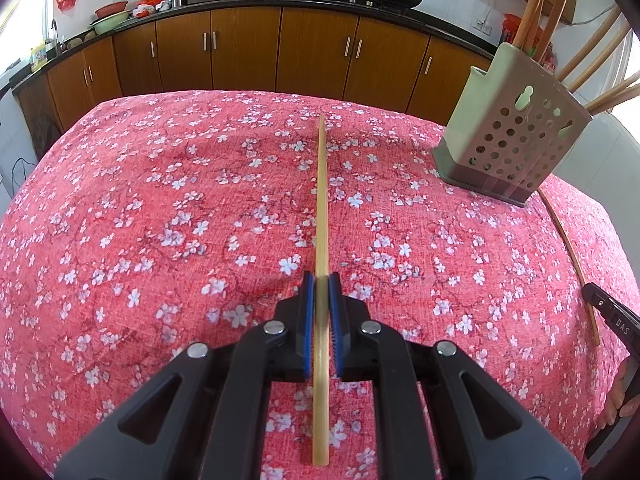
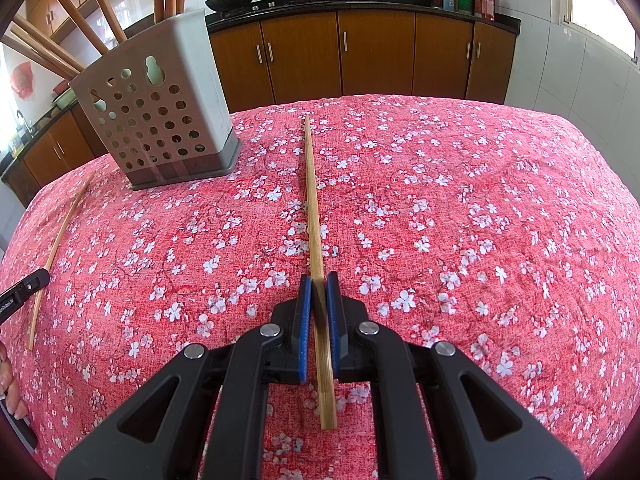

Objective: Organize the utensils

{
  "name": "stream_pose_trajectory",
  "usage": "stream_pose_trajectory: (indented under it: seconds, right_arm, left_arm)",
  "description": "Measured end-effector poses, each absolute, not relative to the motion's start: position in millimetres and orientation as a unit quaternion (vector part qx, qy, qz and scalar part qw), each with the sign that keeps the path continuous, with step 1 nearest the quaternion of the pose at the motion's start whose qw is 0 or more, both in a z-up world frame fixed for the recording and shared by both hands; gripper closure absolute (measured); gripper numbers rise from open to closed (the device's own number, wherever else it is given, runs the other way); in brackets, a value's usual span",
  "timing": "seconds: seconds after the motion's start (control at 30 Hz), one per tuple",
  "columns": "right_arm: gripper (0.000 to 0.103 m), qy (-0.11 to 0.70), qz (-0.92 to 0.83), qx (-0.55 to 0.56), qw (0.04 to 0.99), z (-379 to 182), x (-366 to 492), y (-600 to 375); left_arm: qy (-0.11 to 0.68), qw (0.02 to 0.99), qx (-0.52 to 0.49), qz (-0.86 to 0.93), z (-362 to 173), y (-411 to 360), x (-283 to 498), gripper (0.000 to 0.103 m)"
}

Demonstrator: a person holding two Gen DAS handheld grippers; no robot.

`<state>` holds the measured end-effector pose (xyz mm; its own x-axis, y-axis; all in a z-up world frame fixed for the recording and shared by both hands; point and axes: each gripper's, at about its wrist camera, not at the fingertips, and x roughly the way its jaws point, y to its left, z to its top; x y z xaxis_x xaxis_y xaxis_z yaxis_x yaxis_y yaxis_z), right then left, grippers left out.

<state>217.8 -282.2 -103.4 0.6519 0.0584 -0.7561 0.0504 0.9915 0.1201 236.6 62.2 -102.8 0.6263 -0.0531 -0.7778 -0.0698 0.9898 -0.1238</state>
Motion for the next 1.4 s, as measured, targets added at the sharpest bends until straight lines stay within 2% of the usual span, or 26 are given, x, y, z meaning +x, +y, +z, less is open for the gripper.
stream_pose_trajectory:
  seconds: [0.3, 0.67, 1.4]
  right_arm:
    - [0.095, 0.385, 0.000, 0.074, 0.920, -85.9, 203.4, -284.7]
    - [0.095, 0.240, 0.012, 0.067, 0.968, 17.1, 178.8, -278.5]
    - [0.095, 0.131, 0.093, 0.114, 0.981, 106.6, 147.8, -278.5]
  left_arm:
    - [0.424, 0.906, -0.019, 0.013, -89.3, 53.4, 215.4, 0.094]
    - [0.310, 0.950, -0.026, -0.015, 20.0, 49.2, 192.9, 0.094]
    - [0.209, 0.969, -0.062, -0.112, 126.5, 23.3, 175.5, 0.095]
